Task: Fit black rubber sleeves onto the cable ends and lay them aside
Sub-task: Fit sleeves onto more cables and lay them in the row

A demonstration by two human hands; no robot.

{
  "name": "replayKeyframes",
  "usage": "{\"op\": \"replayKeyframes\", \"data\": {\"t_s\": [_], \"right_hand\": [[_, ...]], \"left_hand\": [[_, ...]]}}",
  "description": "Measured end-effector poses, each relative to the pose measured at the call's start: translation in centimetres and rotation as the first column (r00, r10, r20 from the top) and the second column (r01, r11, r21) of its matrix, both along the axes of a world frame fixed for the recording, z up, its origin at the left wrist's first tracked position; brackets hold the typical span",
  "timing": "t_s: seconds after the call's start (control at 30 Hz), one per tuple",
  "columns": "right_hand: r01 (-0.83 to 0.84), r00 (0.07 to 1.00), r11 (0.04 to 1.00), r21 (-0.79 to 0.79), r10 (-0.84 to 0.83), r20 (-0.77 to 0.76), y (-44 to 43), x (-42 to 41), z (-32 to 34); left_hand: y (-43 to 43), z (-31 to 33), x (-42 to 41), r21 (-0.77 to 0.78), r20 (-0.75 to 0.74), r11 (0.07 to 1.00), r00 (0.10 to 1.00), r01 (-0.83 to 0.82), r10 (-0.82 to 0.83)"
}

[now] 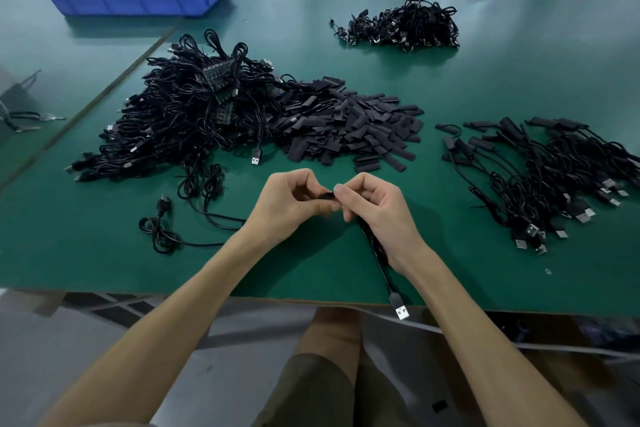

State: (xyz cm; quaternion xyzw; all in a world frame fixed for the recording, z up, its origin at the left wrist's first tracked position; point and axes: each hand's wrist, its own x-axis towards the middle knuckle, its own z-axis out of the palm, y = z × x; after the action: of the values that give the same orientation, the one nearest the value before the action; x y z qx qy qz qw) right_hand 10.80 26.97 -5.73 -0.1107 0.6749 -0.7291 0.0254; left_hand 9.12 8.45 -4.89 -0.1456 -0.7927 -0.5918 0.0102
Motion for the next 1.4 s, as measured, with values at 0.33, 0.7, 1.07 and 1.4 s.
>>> {"op": "replayKeyframes", "data": {"t_s": [0.33,0.7,1.07,1.4], "right_hand": [[-0.021,1.000,0.999,-0.028,0.021,0.016,0.0,0.1,0.2],[0.078,0.997,0.997,0.024,-0.078,-0.020,-0.1,0.1,0.0],[0.114,0.993,0.994,0.003,-0.114,-0.034,0.0,0.3,-0.2],[0.147,0.987,0.989,0.024,-0.145,-0.065,0.0,0.2,-0.5]], "left_hand": [[-0.1,-0.1,0.1,-0.002,-0.100,1.000,0.995,-0.014,0.014],[0.2,-0.4,0.8,-0.036,-0.118,0.998,0.992,-0.049,0.044],[0.5,0.2,1.2,-0.108,-0.414,0.983,0.906,-0.148,0.091],[0.6,-0.3,1.1,-0.191,-0.474,0.964,0.878,-0.184,0.073]]}}
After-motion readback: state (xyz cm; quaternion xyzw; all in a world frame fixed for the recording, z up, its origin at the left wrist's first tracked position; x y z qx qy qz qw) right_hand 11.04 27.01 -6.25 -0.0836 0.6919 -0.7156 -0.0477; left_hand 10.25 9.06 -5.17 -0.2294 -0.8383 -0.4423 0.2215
